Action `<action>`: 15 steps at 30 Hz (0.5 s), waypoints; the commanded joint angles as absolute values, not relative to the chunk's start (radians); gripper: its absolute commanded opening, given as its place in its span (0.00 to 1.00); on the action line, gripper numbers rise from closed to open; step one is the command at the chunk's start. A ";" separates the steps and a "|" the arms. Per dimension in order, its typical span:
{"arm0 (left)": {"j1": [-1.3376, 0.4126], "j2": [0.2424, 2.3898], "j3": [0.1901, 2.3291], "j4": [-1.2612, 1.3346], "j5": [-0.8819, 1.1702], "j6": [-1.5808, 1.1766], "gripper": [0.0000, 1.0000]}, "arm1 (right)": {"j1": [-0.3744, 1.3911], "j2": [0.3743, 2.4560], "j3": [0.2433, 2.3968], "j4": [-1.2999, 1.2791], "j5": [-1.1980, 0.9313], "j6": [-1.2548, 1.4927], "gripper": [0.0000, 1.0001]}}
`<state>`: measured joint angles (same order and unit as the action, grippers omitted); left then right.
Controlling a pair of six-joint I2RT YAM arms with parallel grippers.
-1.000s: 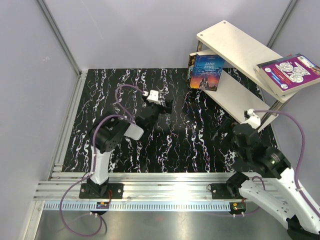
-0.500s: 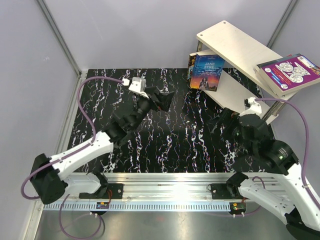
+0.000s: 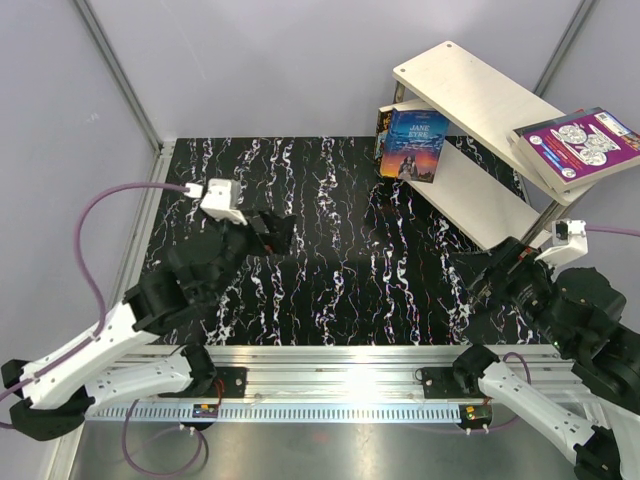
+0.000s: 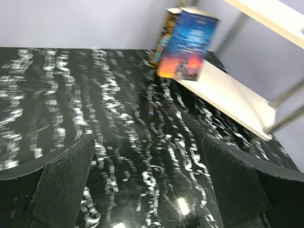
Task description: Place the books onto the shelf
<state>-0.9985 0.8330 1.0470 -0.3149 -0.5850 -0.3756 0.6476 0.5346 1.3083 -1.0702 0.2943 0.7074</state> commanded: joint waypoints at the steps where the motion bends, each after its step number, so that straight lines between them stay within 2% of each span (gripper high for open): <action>1: -1.000 0.781 1.084 -0.423 -0.727 -0.341 0.99 | 0.650 0.538 1.345 -1.147 0.304 0.724 1.00; 15: -1.000 0.741 1.068 -0.446 -0.755 -0.266 0.99 | 0.650 0.557 1.411 -1.245 0.324 0.804 1.00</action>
